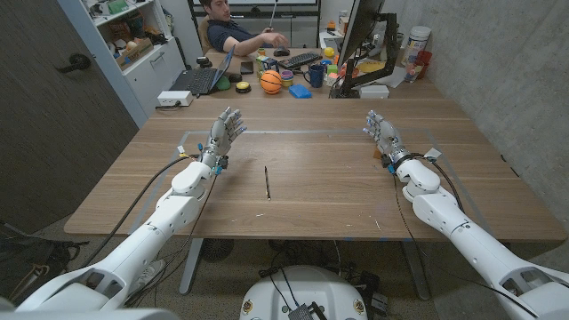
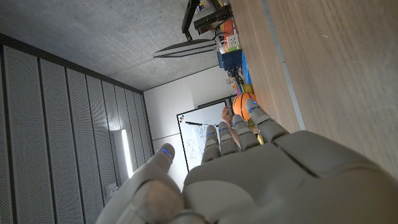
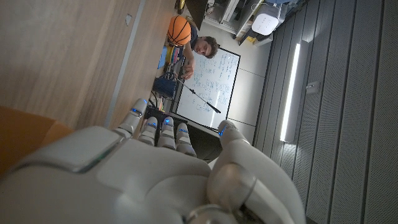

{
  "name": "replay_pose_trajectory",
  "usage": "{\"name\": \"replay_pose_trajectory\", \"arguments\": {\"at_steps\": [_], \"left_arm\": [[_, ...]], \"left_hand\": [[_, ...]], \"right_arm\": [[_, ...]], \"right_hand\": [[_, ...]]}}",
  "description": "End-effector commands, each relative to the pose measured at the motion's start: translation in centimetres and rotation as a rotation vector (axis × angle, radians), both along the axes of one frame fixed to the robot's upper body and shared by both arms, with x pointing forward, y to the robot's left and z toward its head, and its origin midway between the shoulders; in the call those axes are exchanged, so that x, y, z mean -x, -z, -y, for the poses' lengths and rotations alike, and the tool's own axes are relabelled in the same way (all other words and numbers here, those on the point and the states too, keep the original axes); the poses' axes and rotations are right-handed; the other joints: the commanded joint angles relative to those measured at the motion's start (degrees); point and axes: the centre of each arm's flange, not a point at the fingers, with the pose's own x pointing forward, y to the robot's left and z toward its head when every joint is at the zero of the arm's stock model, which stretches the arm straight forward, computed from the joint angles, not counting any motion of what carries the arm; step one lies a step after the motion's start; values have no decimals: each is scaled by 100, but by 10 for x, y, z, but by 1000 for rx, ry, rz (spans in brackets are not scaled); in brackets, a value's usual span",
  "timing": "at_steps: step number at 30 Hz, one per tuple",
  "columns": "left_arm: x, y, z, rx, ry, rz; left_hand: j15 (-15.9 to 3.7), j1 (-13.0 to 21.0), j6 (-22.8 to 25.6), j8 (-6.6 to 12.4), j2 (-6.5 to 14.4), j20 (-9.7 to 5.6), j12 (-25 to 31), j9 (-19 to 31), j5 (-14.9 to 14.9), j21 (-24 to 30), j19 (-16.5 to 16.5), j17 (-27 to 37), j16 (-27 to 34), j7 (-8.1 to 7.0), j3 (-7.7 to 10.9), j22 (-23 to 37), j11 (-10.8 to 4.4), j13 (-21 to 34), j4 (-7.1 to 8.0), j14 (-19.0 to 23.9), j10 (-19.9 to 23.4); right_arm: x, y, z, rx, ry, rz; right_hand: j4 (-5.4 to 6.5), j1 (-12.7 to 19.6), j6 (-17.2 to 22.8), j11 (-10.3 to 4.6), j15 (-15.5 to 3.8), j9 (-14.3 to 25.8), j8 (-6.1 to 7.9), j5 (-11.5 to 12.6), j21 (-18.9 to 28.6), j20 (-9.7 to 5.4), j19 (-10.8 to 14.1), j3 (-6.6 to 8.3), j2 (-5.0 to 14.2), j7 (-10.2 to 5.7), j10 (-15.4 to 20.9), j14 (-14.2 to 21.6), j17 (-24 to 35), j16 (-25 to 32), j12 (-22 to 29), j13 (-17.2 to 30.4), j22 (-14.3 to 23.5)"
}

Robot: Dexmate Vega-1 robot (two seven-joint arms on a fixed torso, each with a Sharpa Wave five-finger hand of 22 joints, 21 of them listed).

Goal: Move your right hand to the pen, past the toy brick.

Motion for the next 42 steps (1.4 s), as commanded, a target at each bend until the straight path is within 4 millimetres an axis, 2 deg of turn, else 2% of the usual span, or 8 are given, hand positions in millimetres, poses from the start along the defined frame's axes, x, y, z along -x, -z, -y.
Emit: {"name": "replay_pose_trajectory", "arguments": {"at_steps": [1,12,22,30,42], "left_arm": [[6,1,-1,5,2,9],[11,5,-4,12,-1,10],[13,8,-5,16,-2,11],[16,9,-7,19,-6,13],[17,10,-9,22,-8,13]], "left_hand": [[7,-4,50,30,74,-1,24,26,46,23,61,14,40,0,27,24,-8,14,7,44,59],[10,-2,50,30,76,-6,24,26,48,12,64,14,39,-2,18,25,-3,14,7,43,61],[5,-1,54,32,77,-3,27,26,50,3,65,13,38,-6,11,25,7,14,6,43,67],[7,0,56,32,77,-6,23,25,52,-5,66,13,38,-11,5,25,-3,14,6,44,59],[10,0,59,33,77,-6,25,25,54,-14,70,13,38,-4,-4,26,5,14,6,42,63]], "right_arm": [[7,-1,-1,-11,17,28],[11,-13,-10,-40,52,149],[16,-38,-23,1,66,282],[28,-58,-35,78,117,408],[46,-76,-51,184,180,524]], "right_hand": [[8,60,1,41,-13,10,28,38,68,13,-326,40,-16,56,-4,-36,8,17,28,19,23],[-17,100,16,13,-48,10,36,42,43,-28,-292,53,-7,-25,-57,-10,0,-6,4,19,23],[-4,67,73,-10,-104,11,57,35,2,-45,-306,14,-64,-85,-76,-19,6,-37,-3,20,22],[5,39,117,-41,-128,11,69,36,-34,-66,-315,-19,-109,-125,-71,2,8,-54,-1,19,20],[8,16,206,-96,-200,11,90,46,-93,-84,-323,-51,-154,-175,-27,48,4,-80,12,16,15]]}}
